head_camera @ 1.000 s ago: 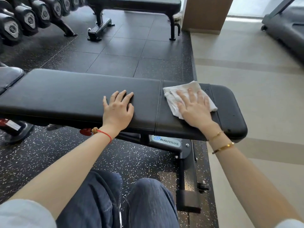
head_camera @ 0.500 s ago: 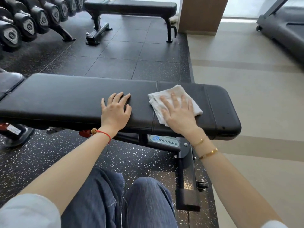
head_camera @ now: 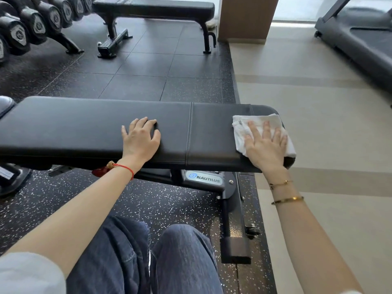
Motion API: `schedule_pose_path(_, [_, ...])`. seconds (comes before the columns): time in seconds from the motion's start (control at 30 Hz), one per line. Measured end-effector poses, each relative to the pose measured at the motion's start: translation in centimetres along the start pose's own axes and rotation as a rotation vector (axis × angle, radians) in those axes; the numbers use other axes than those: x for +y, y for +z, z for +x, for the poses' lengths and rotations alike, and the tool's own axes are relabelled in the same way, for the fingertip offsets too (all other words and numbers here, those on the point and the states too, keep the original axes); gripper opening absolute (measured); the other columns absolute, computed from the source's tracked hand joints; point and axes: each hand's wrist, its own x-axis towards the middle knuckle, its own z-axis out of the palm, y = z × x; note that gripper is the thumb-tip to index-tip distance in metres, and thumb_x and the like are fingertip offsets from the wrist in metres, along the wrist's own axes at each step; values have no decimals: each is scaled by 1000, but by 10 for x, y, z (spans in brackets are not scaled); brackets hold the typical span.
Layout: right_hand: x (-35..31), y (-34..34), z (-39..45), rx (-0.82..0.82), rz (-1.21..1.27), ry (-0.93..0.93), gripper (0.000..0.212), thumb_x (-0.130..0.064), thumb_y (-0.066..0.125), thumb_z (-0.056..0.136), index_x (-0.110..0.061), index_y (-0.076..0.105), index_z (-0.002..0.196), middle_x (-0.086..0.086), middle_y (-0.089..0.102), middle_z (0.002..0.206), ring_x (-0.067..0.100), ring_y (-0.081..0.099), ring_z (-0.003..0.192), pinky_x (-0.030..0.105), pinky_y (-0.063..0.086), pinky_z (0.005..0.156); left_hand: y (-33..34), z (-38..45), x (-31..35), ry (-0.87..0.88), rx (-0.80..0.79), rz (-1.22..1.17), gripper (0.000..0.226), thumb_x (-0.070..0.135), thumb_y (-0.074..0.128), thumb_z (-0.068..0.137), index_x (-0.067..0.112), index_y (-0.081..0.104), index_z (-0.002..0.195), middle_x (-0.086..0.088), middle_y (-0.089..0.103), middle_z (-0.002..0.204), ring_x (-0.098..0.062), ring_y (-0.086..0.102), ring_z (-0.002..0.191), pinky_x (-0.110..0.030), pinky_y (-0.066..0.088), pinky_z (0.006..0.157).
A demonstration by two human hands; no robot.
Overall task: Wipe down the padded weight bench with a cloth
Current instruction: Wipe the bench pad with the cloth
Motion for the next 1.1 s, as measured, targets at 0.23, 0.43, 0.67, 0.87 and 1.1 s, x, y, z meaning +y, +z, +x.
schedule_pose_path(0.23, [13,8,-30,6,-30,-82,55,-55,12,98,-50,4,152,2,-5,166,31,-9,151,48,-12,119,3,-3,-3,54,37,54,43,29,48,96,21,51,138,-5,43,150,-25,28,144,-58,11,119])
schedule_pose_path(0.43, [-14,-11,51,-95,24,-16,53,-52,17,102,-47,9,153,3,-5,166,32,-11,150,52,-12,119,8,-4,-3,55,70,70,43,29,47,95,21,51,137,-5,44,150,-26,30,143,-57,13,119])
schedule_pose_path(0.67, [-81,-2,66,-138,-33,-214,53,-51,15,102,-44,9,155,2,-6,166,33,-8,151,54,-14,117,11,-2,-9,71,104,71,42,33,48,93,24,54,133,-3,49,146,-25,34,141,-57,16,117])
schedule_pose_path(0.87, [-49,12,21,-62,-33,-389,51,-49,17,102,-48,11,153,-5,3,165,24,-4,151,47,-8,119,13,-2,-12,82,118,71,42,35,47,92,26,55,132,-2,50,145,-24,36,140,-57,18,116])
schedule_pose_path(1.1, [-40,-12,88,-140,-11,-79,53,-47,16,102,-44,8,155,0,-2,166,32,-8,151,52,-11,119,11,-3,-11,72,113,75,42,34,48,93,25,54,134,-1,48,147,-23,34,141,-56,17,117])
